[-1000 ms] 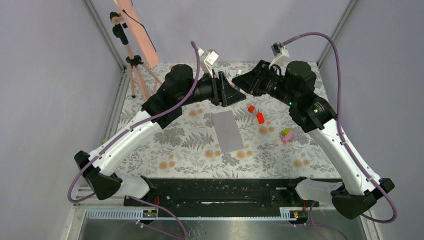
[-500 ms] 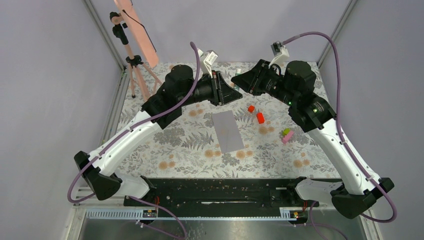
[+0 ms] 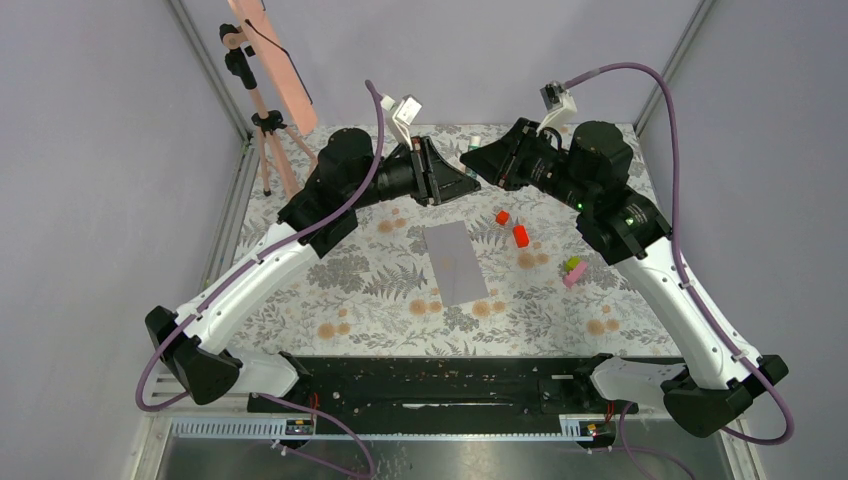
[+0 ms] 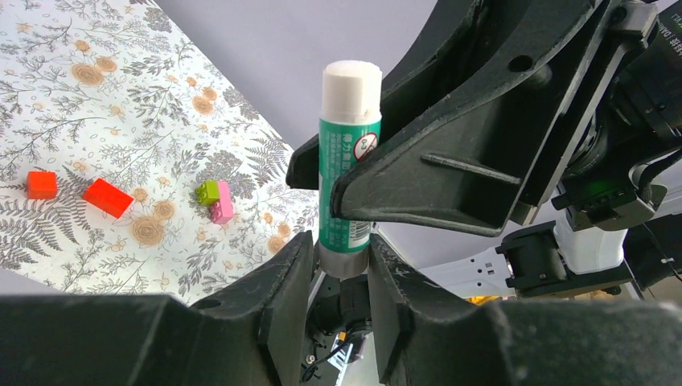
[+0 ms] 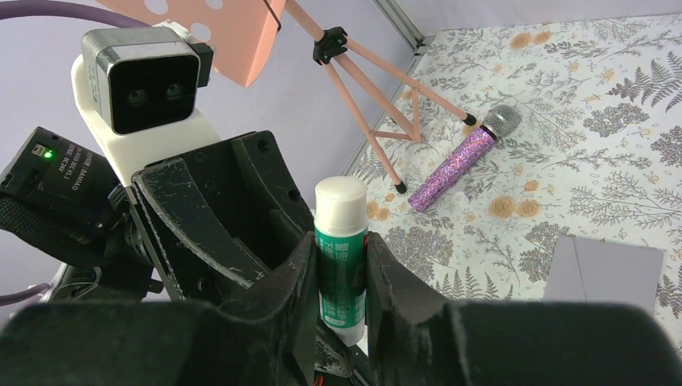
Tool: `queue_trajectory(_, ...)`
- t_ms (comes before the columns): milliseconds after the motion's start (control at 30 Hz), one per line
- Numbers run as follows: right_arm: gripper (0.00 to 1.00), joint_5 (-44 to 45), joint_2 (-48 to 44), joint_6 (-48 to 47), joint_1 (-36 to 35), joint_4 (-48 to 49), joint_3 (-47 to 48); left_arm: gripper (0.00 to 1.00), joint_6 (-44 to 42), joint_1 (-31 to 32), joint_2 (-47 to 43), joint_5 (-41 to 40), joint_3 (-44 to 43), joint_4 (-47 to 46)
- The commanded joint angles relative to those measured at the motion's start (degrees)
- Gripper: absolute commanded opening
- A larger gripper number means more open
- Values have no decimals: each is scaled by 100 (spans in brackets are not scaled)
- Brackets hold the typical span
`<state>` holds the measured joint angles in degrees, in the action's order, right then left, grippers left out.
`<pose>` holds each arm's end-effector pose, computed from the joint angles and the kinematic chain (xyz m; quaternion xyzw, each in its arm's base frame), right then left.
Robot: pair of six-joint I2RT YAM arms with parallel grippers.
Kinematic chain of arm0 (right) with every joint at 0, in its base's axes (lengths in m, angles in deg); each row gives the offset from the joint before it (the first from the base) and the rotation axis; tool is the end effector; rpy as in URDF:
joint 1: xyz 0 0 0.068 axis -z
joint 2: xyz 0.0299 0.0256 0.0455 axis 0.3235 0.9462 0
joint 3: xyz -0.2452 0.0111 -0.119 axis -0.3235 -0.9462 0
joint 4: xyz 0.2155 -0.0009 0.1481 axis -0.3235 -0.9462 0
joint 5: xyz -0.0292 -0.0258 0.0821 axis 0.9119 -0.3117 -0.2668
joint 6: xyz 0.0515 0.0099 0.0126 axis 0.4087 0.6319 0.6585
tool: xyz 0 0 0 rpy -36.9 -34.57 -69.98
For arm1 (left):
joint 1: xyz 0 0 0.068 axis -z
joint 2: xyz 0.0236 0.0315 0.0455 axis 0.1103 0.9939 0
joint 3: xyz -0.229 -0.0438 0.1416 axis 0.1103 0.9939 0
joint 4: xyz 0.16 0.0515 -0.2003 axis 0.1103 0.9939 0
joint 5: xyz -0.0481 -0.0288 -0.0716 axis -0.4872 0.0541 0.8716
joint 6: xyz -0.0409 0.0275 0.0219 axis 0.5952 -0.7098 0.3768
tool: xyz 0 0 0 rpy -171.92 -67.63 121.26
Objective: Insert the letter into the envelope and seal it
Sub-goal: Screw the solid glue.
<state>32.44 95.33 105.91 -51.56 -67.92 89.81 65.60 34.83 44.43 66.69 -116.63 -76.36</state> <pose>0.2050 0.1422 0.4889 -0.0685 0.6972 0.4732 0.5341 0.2178 -0.2117 0.4515 0.1533 0.7019 -0.5751 0.3913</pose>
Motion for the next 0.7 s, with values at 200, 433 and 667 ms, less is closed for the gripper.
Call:
queue_trajectory(200,0,-239,-45,-90,-31,162,101,0,80,-100,-53,86,-142,-365)
queue_trajectory(433,0,-1045,-212,-145,83,962,-332,0,869,-469,-233,1157,254,-1762)
queue_trajectory(667,0,-3394,-207,1342,606,3925,-1291,0,3646,-1018,-81,2536,674,-5540)
